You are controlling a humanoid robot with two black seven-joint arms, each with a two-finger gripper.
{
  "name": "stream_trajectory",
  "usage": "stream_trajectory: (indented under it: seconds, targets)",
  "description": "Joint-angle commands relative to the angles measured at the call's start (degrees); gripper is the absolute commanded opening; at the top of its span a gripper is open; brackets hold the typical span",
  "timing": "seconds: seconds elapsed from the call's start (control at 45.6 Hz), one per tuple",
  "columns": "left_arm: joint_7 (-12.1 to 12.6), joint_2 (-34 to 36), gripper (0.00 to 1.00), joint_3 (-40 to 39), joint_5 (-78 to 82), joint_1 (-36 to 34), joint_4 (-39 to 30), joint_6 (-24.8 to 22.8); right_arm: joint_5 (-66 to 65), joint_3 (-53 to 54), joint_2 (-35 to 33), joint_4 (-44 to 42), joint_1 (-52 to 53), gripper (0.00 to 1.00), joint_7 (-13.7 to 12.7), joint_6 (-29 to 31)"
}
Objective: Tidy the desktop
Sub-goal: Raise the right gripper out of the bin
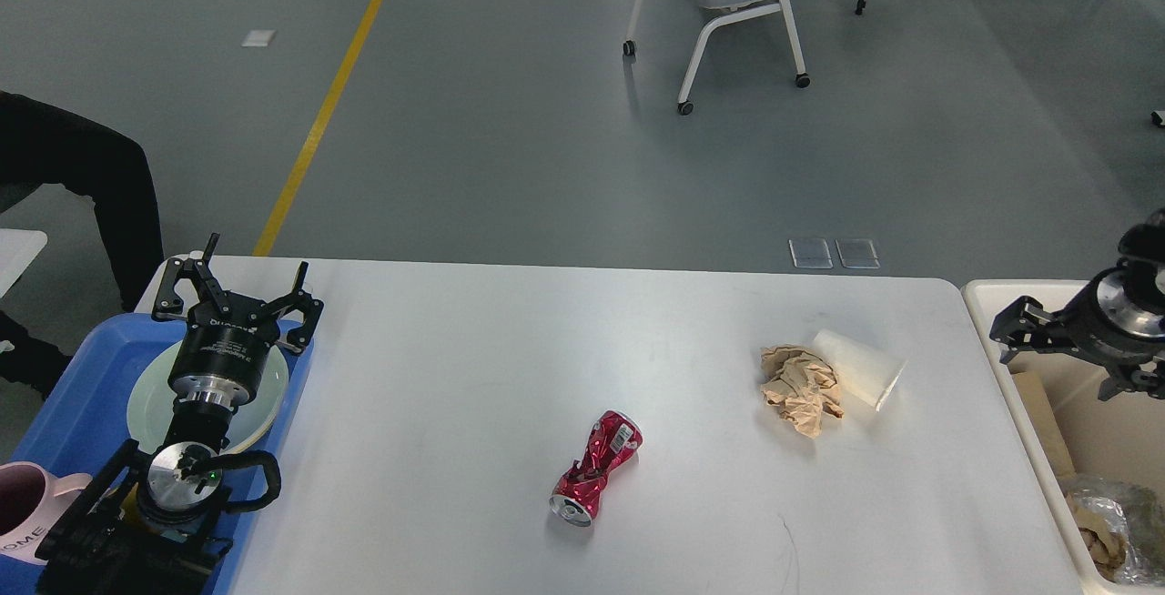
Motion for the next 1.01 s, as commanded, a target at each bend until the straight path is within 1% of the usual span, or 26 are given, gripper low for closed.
stream_trajectory:
  seconds: [0.0, 0.088, 0.197, 0.307, 0.372, 0.504, 0.723, 0.986]
  targets:
    - [0.0, 0.0, 0.96, 0.0, 0.0, 0.0, 0.0, 0.0, 0.2, -0.4, 2.1, 5.2, 10.6, 1.00, 0.0, 9.1]
    - [0.0, 0.0, 0.96, 0.0, 0.0, 0.1, 0.0, 0.0, 0.3, -0.4, 2.5, 11.9, 18.7, 1.00, 0.0, 11.4]
    - [0.0, -0.1, 0.96, 0.0, 0.0, 0.1, 0.0, 0.0, 0.3, -1.0, 4.7, 20.4, 27.6, 1.00, -0.1, 12.0]
    - [0.0, 0.0, 0.96, 0.0, 0.0, 0.0, 0.0, 0.0, 0.7, -1.5, 6.2, 26.5, 35.0, 1.00, -0.2, 12.4]
    - [0.0, 0.0, 0.96, 0.0, 0.0, 0.0, 0.0, 0.0, 1.6, -2.3, 6.2, 28.7, 38.7, 1.00, -0.7, 12.4]
    - [0.0, 0.0, 0.96, 0.0, 0.0, 0.0, 0.0, 0.0, 4.9, -6.1, 6.8, 30.6, 40.6, 1.00, -0.9, 12.4]
    - [0.0, 0.0, 0.96, 0.0, 0.0, 0.0, 0.0, 0.0, 5.8, -5.5, 6.9, 30.7, 40.9, 1.00, -0.4, 12.4]
    - [0.0, 0.0, 0.96, 0.0, 0.0, 0.0, 0.0, 0.0, 5.8, -5.5, 8.0, 30.3, 42.0, 1.00, -0.4, 12.4]
